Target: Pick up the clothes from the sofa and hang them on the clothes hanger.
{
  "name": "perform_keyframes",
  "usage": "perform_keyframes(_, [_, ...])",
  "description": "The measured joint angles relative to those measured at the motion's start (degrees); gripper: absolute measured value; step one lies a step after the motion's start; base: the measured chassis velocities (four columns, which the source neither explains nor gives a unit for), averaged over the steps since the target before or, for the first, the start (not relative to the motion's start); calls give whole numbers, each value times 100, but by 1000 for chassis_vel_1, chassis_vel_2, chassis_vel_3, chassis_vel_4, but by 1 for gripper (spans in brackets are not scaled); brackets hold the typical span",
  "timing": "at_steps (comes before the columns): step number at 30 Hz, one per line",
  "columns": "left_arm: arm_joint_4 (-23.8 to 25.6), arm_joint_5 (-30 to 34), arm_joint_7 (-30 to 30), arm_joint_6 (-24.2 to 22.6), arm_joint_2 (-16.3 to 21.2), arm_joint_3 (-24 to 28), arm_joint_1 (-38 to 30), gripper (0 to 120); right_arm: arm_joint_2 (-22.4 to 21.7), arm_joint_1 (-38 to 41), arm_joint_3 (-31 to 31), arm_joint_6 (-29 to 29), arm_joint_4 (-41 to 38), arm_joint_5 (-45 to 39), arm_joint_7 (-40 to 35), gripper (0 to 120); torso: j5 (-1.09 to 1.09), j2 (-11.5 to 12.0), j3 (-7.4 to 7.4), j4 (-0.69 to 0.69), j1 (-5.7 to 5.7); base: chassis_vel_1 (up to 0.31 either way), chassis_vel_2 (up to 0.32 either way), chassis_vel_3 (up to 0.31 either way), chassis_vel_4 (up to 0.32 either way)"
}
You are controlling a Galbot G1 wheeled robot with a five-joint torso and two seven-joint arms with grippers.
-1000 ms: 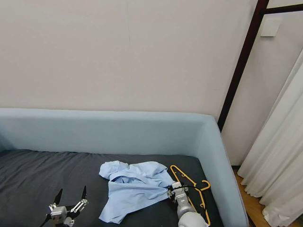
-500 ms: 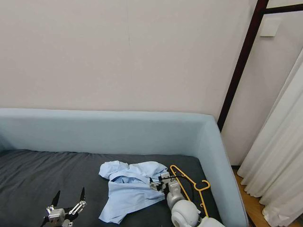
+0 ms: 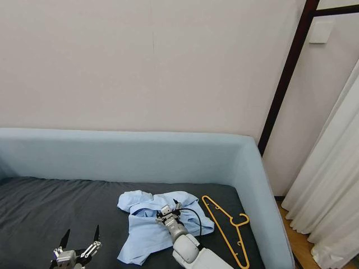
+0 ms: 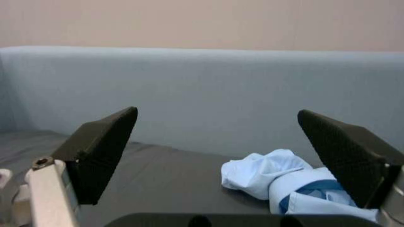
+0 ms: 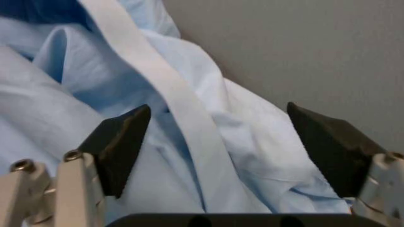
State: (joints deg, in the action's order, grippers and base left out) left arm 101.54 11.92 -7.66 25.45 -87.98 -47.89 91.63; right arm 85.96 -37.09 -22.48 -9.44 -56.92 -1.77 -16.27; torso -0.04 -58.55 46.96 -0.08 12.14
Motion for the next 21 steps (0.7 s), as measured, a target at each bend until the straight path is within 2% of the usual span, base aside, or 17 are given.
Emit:
perform_keyframes(1, [-15,-1,2,-3,-5,-4,-18,100,-8,25,-14,-70,32,61,62,79,0,0,0,0,0,0,0,0,0])
perform_keyframes(7, [-76,-20,10,-14,-30,6,-79,100,26,115,-20,-154,221,251,171,66,0,0,0,0,0,0,0,0,0])
perform_keyframes(12, [-147,-43,20,-15,-36,19,-123,100,93,144,27,-137,406,481,258,43,0,0,0,1,0,0,0,0,0])
perform_keyframes(13, [-147,-43,20,-15,-36,19,-123,100,93,144,27,-137,406,481,258,43,0,0,0,1,0,0,0,0,0])
perform_keyframes(15, [-165,-43,22,-15,-25,19,-128,100,108,144,50,-78,430,513,271,38,0,0,0,1,0,0,0,0,0])
perform_keyframes(17, [-184,-35,24,-15,-5,17,-137,100,132,141,78,68,463,542,271,26,0,0,0,1,0,0,0,0,0])
perform_keyframes(19, [-189,-27,25,-14,5,17,-139,100,139,140,87,148,467,544,266,24,0,0,0,1,0,0,0,0,0])
perform_keyframes(21, [-204,-10,25,-14,27,21,-153,100,140,136,101,374,439,526,248,11,0,0,0,1,0,0,0,0,0])
